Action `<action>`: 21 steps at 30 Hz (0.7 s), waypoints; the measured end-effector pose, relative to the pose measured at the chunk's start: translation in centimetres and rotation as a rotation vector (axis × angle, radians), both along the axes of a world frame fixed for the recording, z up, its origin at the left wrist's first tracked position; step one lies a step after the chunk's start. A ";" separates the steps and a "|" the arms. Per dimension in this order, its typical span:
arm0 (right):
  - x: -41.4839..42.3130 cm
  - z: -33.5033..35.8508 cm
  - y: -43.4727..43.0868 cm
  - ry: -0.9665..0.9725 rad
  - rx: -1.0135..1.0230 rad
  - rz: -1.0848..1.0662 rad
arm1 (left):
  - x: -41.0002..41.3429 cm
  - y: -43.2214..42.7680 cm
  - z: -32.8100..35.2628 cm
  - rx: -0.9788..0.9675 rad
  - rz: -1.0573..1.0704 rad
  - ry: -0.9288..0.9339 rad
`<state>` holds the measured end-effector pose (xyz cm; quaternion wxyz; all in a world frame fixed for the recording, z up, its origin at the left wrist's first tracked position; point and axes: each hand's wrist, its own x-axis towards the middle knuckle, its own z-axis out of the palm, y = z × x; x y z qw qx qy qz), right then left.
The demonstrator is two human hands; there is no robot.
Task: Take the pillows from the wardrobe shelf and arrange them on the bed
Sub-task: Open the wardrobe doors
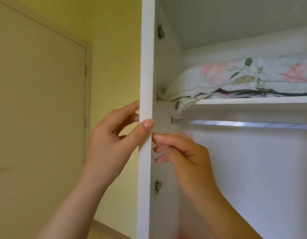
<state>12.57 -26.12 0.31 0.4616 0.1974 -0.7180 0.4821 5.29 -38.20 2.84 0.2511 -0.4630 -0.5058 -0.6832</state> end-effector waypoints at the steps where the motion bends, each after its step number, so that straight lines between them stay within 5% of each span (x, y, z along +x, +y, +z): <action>1: -1.0 0.1 -0.9 -0.015 0.053 -0.020 | -0.4 -0.9 0.1 0.034 0.025 -0.023; 13: -12.9 -0.7 -9.6 -0.084 0.356 -0.070 | -8.4 -9.1 -0.2 0.072 0.388 -0.217; 21: -15.4 -2.0 -10.5 0.097 0.308 -0.164 | -9.6 -9.3 -0.7 0.051 0.441 -0.145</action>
